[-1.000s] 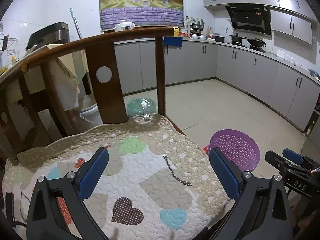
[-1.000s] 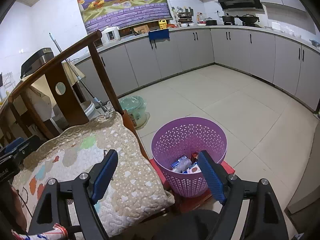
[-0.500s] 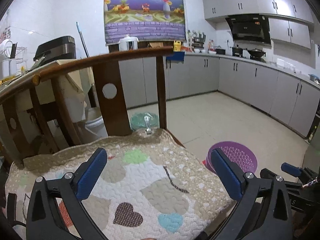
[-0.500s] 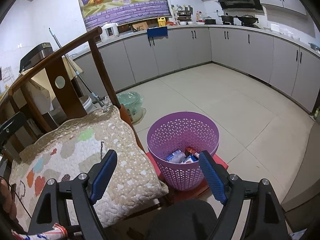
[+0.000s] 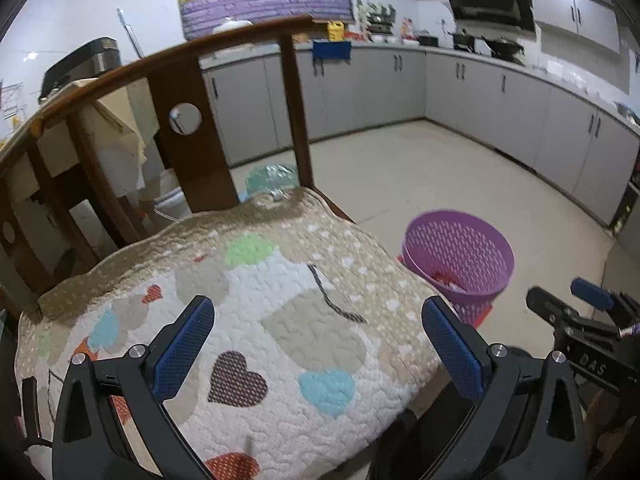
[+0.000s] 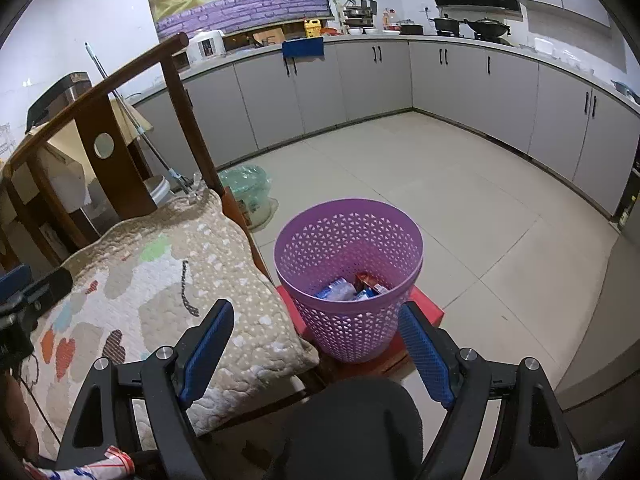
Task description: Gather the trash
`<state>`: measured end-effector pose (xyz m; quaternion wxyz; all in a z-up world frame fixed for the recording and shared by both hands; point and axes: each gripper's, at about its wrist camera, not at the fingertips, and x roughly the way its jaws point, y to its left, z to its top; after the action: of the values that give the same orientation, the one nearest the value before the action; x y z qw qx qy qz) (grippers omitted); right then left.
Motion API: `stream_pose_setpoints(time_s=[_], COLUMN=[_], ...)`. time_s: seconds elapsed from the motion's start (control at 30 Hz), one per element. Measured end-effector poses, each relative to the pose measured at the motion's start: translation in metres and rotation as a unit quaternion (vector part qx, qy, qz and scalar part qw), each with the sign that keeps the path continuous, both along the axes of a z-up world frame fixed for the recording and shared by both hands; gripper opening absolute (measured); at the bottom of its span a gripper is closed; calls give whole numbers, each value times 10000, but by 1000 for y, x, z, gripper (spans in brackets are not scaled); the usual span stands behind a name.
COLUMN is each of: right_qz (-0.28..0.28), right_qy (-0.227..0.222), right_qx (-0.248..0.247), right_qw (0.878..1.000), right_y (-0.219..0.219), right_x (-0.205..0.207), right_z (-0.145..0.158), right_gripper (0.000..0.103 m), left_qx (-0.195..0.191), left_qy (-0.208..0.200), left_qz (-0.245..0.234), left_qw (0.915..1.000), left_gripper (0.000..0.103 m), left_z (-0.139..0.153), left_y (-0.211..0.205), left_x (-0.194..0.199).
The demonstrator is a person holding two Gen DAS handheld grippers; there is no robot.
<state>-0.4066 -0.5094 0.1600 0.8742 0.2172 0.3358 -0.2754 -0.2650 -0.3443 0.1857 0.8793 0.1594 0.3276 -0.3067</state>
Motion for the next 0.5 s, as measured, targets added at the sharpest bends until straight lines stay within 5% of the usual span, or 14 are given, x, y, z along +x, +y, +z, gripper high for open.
stream_pose_setpoints(time_s=[0.5], right_qz=[-242], right_qy=[178], right_qx=[114], right_qw=[9995], right_y=[-11], right_x=[-17], right_z=[-10], right_gripper=[88], left_qx=[307], left_qy=[400], left_qz=[-430], left_qw=[9978], left_gripper=[103], left_z=[-20], left_y=[-14], left_x=[-18])
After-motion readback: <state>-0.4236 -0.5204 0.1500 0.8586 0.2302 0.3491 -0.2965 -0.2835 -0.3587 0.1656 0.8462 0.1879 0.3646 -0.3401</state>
